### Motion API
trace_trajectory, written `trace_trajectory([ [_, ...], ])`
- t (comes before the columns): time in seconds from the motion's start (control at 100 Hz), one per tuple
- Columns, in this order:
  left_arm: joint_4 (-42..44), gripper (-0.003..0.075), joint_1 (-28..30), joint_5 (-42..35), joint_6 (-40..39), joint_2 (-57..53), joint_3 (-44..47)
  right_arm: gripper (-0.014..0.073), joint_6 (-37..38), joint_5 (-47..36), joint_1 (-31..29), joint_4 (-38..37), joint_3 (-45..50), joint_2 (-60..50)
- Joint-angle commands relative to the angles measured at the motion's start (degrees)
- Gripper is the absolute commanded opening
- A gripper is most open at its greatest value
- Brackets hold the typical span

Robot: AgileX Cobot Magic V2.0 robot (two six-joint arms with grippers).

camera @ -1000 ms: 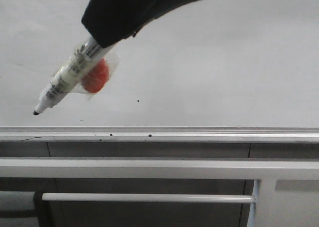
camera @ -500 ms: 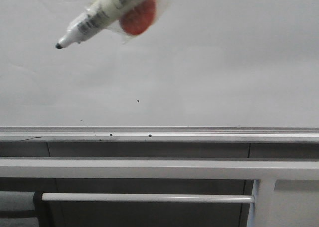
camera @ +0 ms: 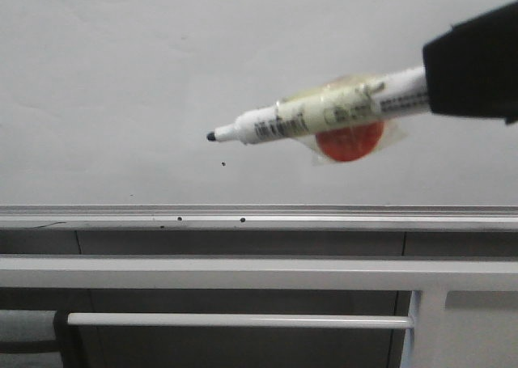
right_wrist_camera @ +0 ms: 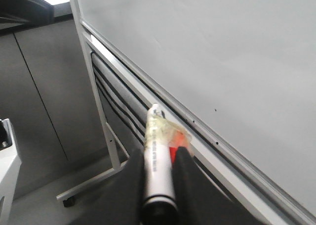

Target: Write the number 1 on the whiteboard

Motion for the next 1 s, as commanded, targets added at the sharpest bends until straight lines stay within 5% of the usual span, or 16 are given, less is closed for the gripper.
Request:
trace_trajectory([
  [0.0,3.3,-0.0020,-0.2,-7.6,-5.1,0.4,0.1,-0.0058,0.1,-8.4,-0.3,0.7,0.2,-0.3],
  [0.23,5.8,-0.0020,-0.2,-10.3,-6.2,0.4,1.1,-0.0058,-3.5,-16.1,-0.6,5.0,1.4,-0.2],
  [0.43,13.2,-0.0020,-0.2,-12.5,-6.2,0.4,1.1,-0.0058,-16.7,-17.0,-4.0,19.5,1.4,-0.2],
  [0.99,17.0,-0.0020,-0.2,-13.0,-6.2,0.4,1.1,-0.0059,-19.0,-20.6,-4.2,19.7,1.4,-0.2],
])
